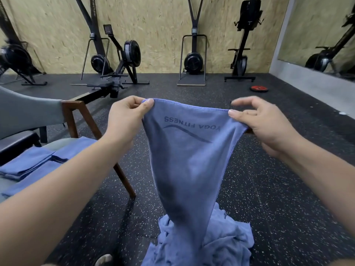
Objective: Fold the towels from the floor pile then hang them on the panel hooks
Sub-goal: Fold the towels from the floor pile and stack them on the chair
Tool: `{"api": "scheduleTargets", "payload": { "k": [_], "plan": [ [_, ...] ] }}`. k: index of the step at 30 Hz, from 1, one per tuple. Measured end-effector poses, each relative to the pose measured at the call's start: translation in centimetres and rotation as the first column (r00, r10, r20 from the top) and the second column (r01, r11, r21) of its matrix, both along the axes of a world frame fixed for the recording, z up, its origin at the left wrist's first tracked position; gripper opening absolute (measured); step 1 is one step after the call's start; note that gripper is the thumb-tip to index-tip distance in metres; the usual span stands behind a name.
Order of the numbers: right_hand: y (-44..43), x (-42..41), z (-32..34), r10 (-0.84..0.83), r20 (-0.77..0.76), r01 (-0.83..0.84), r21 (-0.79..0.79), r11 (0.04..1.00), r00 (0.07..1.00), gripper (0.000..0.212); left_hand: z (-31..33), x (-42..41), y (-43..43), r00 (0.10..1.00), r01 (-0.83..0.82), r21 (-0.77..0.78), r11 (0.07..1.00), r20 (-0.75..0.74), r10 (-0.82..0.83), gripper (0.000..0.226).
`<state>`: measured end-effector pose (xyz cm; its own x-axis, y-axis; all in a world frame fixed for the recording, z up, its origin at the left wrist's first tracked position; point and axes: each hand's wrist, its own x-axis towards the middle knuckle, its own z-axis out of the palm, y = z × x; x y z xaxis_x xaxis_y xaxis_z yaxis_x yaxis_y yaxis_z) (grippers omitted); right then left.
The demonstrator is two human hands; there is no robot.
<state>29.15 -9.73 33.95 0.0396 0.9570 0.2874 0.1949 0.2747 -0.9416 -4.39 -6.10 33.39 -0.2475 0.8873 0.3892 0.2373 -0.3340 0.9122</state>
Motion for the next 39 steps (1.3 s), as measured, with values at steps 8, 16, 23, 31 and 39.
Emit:
{"api": "scheduleTargets", "payload": {
  "k": [8,16,23,31,39],
  "plan": [
    [-2.6,-2.9,0.8,0.357,-0.064,-0.360,-0.052,0.931,0.932,0.023,-2.1,0.9,-3.4,0.989,0.115,-0.037,0.993,-0.085,-0.118,0.014],
    [-3.8,-5.0,-0.2,0.307,0.290,-0.328,0.025,0.944,0.906,0.007,-1.3,3.5,-6.4,0.908,0.369,-0.102,0.924,-0.173,-0.382,0.014],
    [-4.0,-6.0,-0.5,0.198,0.378,-0.254,0.103,0.962,0.904,0.015,-1.4,4.6,-7.3,0.892,0.404,-0.068,0.912,-0.191,-0.409,0.009],
    [-3.9,-6.1,-0.8,0.135,0.379,-0.183,0.092,0.979,0.915,0.022,-1.6,5.6,-8.3,0.914,0.361,0.004,0.932,-0.202,-0.353,0.012],
    [-4.2,-6.1,-0.7,0.081,0.375,-0.142,0.139,0.980,0.924,0.023,-1.8,7.0,-9.6,0.912,0.303,0.122,0.945,-0.325,-0.250,0.022]
  ]
}}
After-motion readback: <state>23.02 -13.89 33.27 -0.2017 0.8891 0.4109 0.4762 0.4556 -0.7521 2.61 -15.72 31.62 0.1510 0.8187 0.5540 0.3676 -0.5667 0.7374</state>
